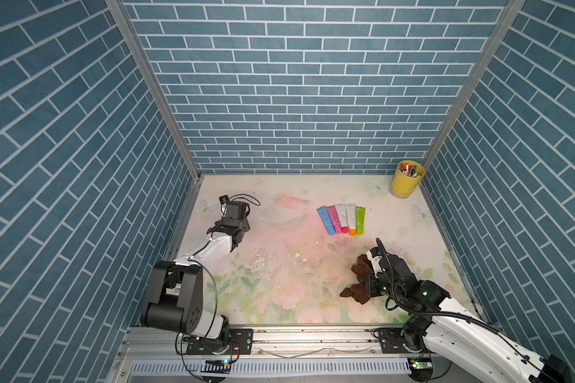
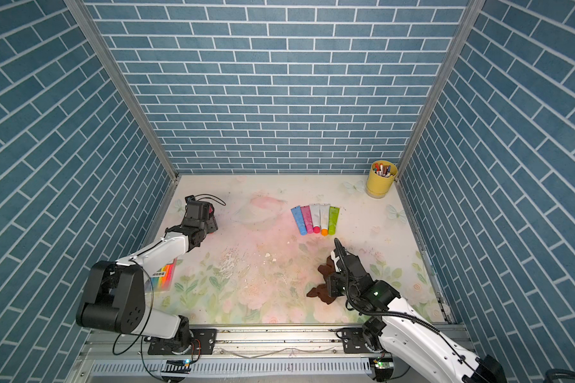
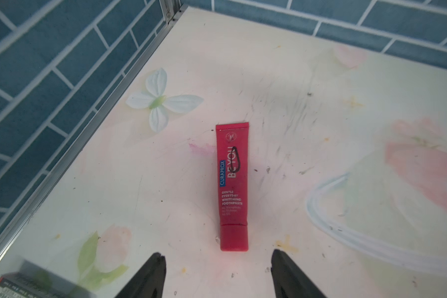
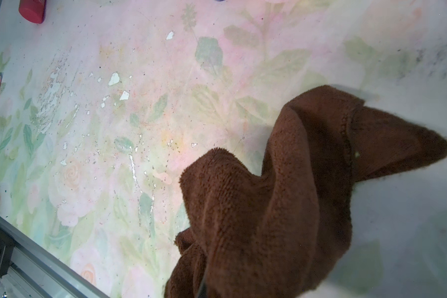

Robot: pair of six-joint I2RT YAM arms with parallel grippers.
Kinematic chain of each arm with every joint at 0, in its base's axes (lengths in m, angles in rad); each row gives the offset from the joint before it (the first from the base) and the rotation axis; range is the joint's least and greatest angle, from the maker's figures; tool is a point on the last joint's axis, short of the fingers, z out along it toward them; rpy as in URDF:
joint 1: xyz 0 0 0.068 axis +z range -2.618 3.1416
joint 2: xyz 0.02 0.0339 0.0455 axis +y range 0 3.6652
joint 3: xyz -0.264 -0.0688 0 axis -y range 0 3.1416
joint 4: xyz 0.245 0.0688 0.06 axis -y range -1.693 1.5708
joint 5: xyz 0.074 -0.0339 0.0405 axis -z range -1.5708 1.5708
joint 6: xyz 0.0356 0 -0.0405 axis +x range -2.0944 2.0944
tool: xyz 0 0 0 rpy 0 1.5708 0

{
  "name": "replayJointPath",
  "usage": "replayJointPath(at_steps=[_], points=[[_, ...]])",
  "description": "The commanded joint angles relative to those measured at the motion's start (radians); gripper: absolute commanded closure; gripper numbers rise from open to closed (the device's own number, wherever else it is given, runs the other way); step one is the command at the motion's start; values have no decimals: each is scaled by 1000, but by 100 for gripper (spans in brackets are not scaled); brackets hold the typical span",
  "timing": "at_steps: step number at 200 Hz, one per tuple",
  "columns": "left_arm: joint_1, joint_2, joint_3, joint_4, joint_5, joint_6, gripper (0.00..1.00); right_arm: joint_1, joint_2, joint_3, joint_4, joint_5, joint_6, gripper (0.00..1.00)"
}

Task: Wipe the surface of the toothpaste tube
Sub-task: Pick up the toothpaste from the center of the board.

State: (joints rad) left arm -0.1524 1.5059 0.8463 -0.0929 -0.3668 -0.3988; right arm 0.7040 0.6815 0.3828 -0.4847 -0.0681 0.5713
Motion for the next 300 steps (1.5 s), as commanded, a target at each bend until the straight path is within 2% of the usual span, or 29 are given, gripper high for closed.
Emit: replayJointPath(at_steps=[1, 43, 107, 132, 193, 212, 223, 242, 262, 300], points=[[32, 64, 38, -3, 3, 23, 30, -3, -11, -7, 14, -9, 6, 100], [42, 193, 121, -12, 58, 36, 38, -3, -7, -5, 15, -9, 4, 100], [51, 275, 128, -4, 123, 43, 36, -3, 2, -4, 15, -2, 6, 100], [60, 286, 112, 17, 145, 44, 39, -3, 6, -2, 14, 1, 6, 100], [60, 323, 126, 38, 226, 54, 63, -3, 10, 1, 10, 13, 10, 100], [52, 312, 111, 43, 242, 58, 78, -3, 8, 5, 3, 20, 11, 100], [41, 295, 90, 56, 247, 56, 83, -3, 19, 13, 1, 27, 5, 100], [-7, 264, 68, 53, 267, 52, 87, -6, 63, 45, -8, 41, -10, 100], [-104, 217, 55, 34, 267, 46, 88, -9, 110, 83, -13, 41, -24, 100], [-394, 141, 50, -3, 237, 33, 88, -17, 136, 122, -37, 18, -49, 100]])
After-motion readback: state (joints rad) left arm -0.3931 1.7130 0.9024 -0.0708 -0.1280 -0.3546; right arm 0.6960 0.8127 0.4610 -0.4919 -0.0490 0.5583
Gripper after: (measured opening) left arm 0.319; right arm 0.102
